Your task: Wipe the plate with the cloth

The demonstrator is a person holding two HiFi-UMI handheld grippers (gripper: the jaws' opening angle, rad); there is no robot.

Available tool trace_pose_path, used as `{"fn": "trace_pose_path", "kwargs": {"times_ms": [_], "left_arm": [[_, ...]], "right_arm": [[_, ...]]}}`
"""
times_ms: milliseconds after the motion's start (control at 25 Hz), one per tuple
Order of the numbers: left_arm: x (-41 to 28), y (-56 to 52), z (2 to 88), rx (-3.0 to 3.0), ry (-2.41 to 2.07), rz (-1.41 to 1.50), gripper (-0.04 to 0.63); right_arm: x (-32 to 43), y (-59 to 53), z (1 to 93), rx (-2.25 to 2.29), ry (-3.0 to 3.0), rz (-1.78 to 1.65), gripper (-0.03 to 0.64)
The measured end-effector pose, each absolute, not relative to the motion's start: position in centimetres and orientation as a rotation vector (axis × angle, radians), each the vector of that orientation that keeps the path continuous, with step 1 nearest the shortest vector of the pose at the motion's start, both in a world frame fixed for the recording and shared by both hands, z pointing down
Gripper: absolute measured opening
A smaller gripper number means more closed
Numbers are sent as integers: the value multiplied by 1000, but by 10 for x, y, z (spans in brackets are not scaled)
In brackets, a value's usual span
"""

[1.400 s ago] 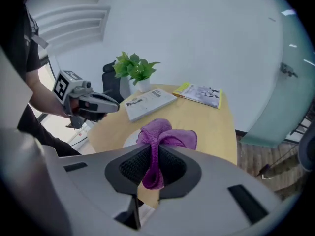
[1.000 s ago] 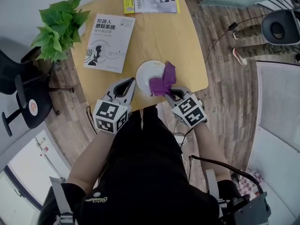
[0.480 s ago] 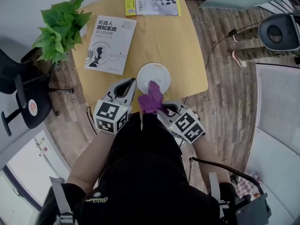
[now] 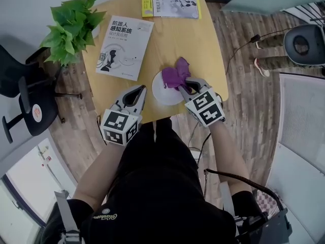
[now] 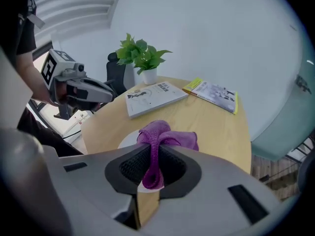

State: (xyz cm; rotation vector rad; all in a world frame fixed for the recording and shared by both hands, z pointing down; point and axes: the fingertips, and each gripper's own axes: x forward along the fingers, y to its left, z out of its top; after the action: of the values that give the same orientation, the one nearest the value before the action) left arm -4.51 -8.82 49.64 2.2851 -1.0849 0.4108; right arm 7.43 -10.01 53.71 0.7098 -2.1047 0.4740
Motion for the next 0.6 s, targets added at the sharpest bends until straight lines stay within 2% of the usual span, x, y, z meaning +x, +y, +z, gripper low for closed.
{"fn": "trace_pose_path", "kwargs": {"times_ms": [280,600], "left_arm": [[-52,-89,496,2279,-1104,408,2],[-50,-90,496,2283,-1096,400,2]], "right_arm": [[10,-60,554,476,-2147,459,43],[-23,-7,546,243,-2229,480,43]]}}
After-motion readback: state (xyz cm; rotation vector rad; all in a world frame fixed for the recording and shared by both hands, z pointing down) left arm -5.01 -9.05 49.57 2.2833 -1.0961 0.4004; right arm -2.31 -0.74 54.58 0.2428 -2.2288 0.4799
